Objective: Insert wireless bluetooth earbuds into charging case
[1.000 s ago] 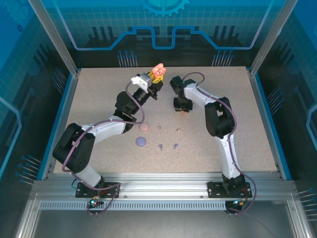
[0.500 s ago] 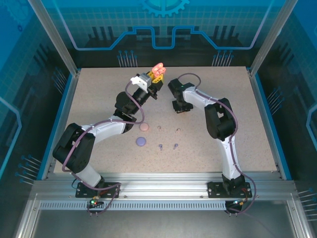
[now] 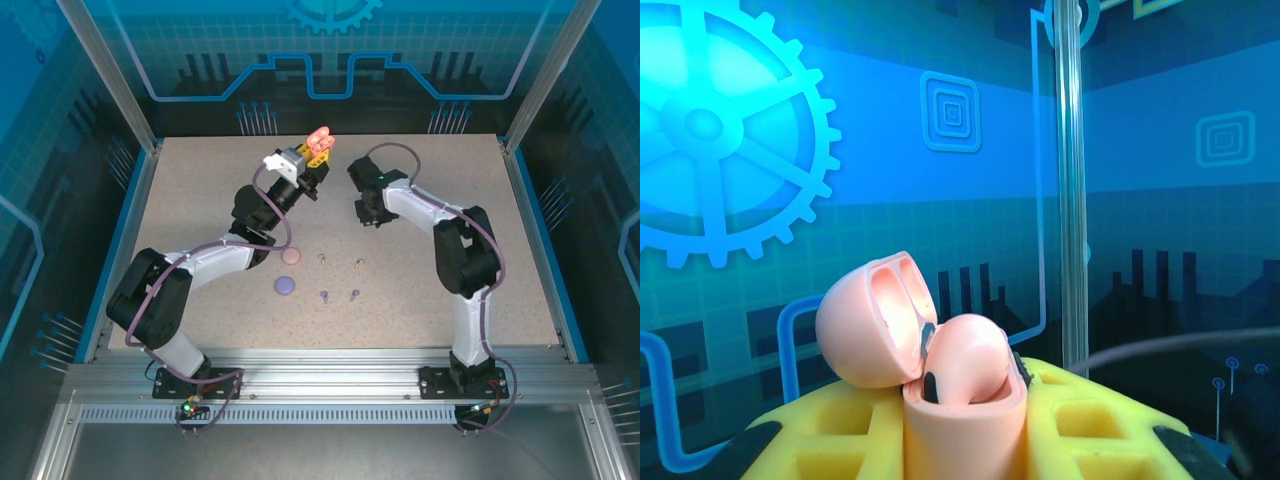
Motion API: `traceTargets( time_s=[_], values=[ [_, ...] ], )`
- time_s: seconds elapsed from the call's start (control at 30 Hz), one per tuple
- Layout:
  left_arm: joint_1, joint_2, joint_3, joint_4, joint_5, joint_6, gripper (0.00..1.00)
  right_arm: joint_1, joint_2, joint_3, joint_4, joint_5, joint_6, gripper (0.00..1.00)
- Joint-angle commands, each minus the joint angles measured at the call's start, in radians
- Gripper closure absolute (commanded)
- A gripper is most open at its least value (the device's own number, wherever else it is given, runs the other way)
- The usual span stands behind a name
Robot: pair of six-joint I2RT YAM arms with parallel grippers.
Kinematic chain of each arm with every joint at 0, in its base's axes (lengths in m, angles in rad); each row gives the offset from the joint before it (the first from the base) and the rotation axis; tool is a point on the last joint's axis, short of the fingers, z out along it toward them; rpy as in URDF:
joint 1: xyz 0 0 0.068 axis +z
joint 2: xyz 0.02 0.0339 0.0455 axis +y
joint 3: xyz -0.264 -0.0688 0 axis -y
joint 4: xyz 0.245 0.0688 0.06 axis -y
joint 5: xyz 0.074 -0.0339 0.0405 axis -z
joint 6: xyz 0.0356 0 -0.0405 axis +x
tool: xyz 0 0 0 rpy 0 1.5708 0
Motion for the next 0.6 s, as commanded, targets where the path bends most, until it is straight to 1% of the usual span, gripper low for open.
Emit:
traceTargets(
  time_s=[0.0, 0.3, 0.47, 0.57],
  values=[
    [-0.006, -0.044, -0.014, 0.047, -0.009, -0.003, 1.00, 0.006, -0.120, -0.029, 0.046, 0.048, 0.010, 0.75],
    [-0.006, -0.070, -0.012, 0.039, 0.014, -0.003, 1.00, 0.018, -0.421, -0.044, 0.119, 0.099, -0.020, 0.75],
    [-0.008, -0.081, -0.003, 0.023, 0.056, -0.002, 1.00, 0.057, -0.561, -0.067, 0.251, 0.126, -0.108, 0.75],
    [-0.011, -0.082, 0.004, 0.008, 0.075, -0.006, 1.00, 0.080, -0.639, -0.106, 0.363, 0.118, -0.155, 0.74]
  ],
)
